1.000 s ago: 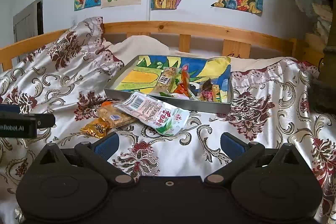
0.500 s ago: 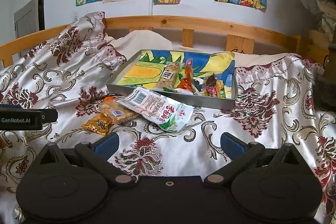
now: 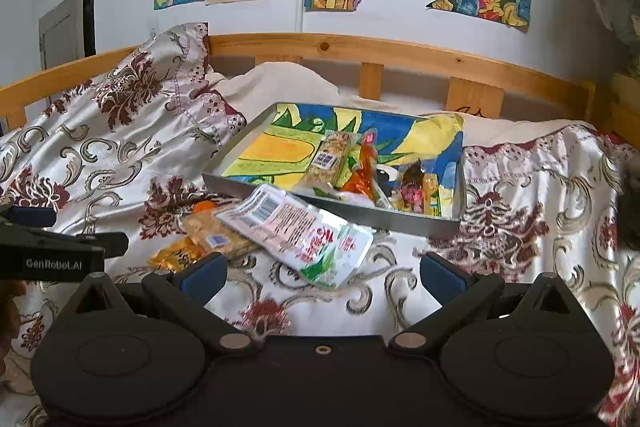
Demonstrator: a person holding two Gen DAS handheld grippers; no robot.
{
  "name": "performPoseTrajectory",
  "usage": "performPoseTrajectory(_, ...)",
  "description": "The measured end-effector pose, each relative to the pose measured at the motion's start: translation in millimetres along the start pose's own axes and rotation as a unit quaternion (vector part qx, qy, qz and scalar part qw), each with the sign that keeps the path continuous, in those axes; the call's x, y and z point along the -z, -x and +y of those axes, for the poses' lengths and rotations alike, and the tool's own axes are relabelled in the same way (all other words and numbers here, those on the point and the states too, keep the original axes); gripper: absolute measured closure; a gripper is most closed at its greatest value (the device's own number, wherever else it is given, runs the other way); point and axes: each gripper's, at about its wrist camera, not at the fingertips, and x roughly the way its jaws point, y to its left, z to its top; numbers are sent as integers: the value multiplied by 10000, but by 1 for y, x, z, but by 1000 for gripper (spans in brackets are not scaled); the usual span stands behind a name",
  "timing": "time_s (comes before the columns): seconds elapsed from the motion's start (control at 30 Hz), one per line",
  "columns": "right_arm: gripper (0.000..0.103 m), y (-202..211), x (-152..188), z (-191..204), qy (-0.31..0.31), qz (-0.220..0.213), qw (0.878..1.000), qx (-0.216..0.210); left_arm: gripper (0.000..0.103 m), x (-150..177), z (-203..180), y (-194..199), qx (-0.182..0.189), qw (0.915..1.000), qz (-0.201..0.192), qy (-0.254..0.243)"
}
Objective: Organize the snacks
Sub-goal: 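Withdraw both tools from the tray back over the remaining snacks, then lower right tool onto white milk packet while left tool approaches gold bag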
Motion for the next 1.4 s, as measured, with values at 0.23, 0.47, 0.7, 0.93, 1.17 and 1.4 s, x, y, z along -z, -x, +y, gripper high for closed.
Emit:
performPoseTrajectory(0.23, 1, -24, -12, -13, 574, -98, 9983, 48, 1, -6, -9, -13, -123, 9998, 83, -158)
performPoseTrajectory(0.47, 1, -46, -12, -16, 895, -362, 9952, 132, 1, -9, -16, -28, -296, 9992, 173, -225)
performPoseTrajectory(0.7, 1, -74, -8, -5, 1293, -364, 9909, 46, 1, -17, -28, -51, -350, 9982, 444, -215)
performPoseTrajectory(0.93, 1, -96, -5, -7, 1292, -170, 9914, -94, 1, -19, -38, -69, -371, 9964, 586, -496)
performPoseTrajectory(1.17, 1, -114, 2, -8, 1366, 73, 9902, -277, 1, -16, -38, -90, -425, 9931, 871, -655)
performPoseTrajectory(1.4, 1, -122, 8, 1, 1621, 125, 9858, -414, 1, -11, -41, -99, -333, 9916, 899, -872)
